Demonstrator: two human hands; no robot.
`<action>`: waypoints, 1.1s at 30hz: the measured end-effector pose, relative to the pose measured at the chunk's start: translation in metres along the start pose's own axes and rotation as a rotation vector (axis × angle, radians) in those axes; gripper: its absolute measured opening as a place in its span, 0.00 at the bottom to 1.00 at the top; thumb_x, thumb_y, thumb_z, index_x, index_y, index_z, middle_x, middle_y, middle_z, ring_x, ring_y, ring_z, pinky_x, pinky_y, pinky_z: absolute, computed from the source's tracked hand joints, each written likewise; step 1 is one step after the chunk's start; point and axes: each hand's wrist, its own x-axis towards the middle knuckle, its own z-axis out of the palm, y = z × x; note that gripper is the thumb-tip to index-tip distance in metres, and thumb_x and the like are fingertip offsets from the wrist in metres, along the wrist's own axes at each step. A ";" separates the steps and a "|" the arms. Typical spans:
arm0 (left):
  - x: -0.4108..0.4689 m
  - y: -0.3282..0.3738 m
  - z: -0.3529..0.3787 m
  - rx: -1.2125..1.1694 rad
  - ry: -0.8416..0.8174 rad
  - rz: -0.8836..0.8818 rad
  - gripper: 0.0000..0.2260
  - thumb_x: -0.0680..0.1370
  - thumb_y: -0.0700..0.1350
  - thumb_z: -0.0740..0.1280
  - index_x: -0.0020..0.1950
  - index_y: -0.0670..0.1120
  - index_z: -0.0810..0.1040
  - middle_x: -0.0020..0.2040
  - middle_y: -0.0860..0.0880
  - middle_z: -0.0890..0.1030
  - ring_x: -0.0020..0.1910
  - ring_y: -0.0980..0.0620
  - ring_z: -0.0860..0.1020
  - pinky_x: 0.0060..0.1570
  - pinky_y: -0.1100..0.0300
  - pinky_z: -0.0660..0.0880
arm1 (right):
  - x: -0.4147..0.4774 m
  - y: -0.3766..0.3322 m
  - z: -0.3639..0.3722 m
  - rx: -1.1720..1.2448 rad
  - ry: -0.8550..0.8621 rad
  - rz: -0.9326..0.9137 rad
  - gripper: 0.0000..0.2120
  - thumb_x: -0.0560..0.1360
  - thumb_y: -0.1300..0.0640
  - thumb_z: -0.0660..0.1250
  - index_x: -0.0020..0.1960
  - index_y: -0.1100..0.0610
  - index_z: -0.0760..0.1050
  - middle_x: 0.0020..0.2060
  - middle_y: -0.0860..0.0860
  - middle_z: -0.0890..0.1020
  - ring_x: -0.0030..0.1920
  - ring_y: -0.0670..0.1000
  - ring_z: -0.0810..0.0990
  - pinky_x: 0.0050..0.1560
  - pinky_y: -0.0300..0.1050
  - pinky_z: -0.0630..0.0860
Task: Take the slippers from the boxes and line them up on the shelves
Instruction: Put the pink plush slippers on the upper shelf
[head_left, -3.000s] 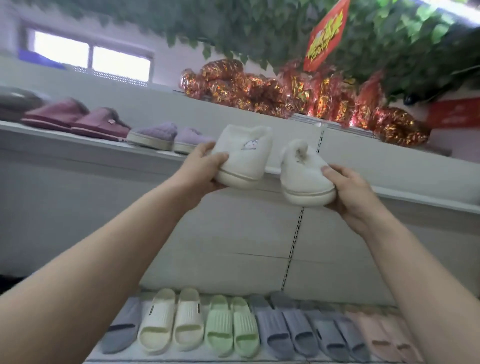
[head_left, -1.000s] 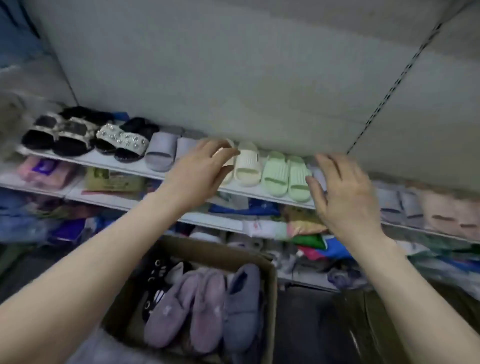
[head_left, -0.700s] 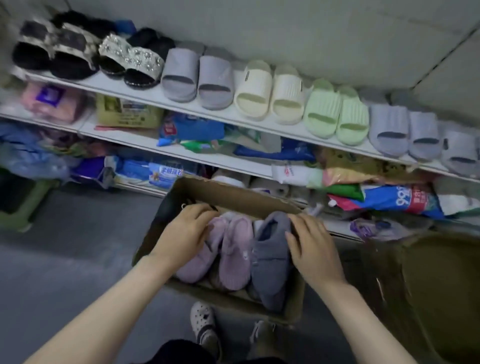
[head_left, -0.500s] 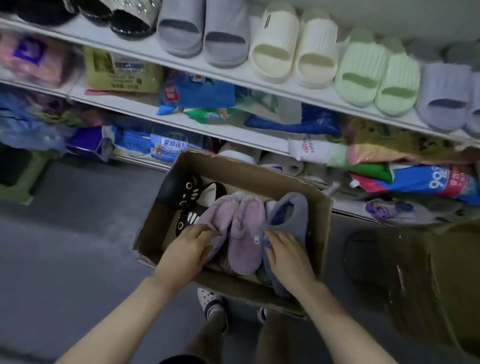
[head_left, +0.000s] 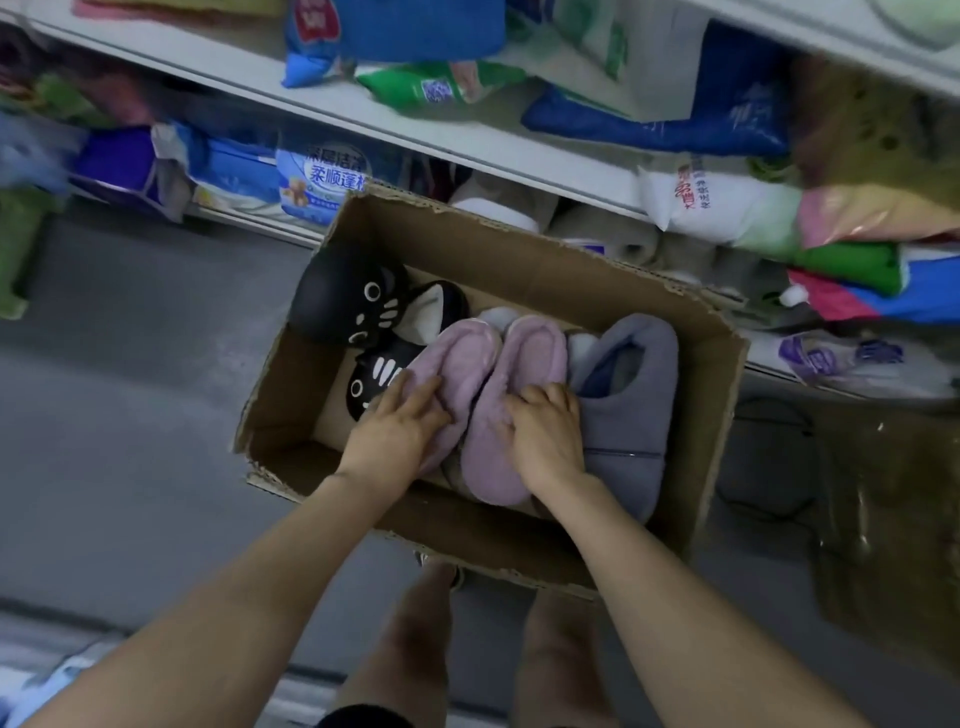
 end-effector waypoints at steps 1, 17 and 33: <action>0.001 0.001 -0.003 0.002 -0.017 0.000 0.22 0.79 0.50 0.62 0.72 0.58 0.63 0.79 0.51 0.46 0.77 0.41 0.44 0.74 0.48 0.54 | -0.004 -0.001 -0.007 0.081 0.076 -0.003 0.11 0.80 0.49 0.59 0.57 0.50 0.76 0.54 0.50 0.79 0.59 0.56 0.72 0.61 0.53 0.68; 0.035 0.046 -0.036 -0.443 0.474 0.076 0.14 0.78 0.48 0.64 0.63 0.50 0.71 0.59 0.45 0.75 0.54 0.42 0.74 0.52 0.48 0.74 | -0.031 0.078 -0.062 -0.015 0.149 0.149 0.32 0.74 0.51 0.69 0.75 0.49 0.60 0.75 0.56 0.58 0.76 0.59 0.54 0.72 0.58 0.61; 0.055 0.072 0.008 -1.043 0.054 -0.406 0.30 0.76 0.47 0.69 0.75 0.53 0.60 0.67 0.43 0.68 0.62 0.43 0.72 0.62 0.47 0.73 | -0.057 0.107 -0.044 0.332 0.065 0.408 0.30 0.82 0.47 0.54 0.79 0.47 0.43 0.65 0.60 0.67 0.59 0.62 0.74 0.54 0.53 0.72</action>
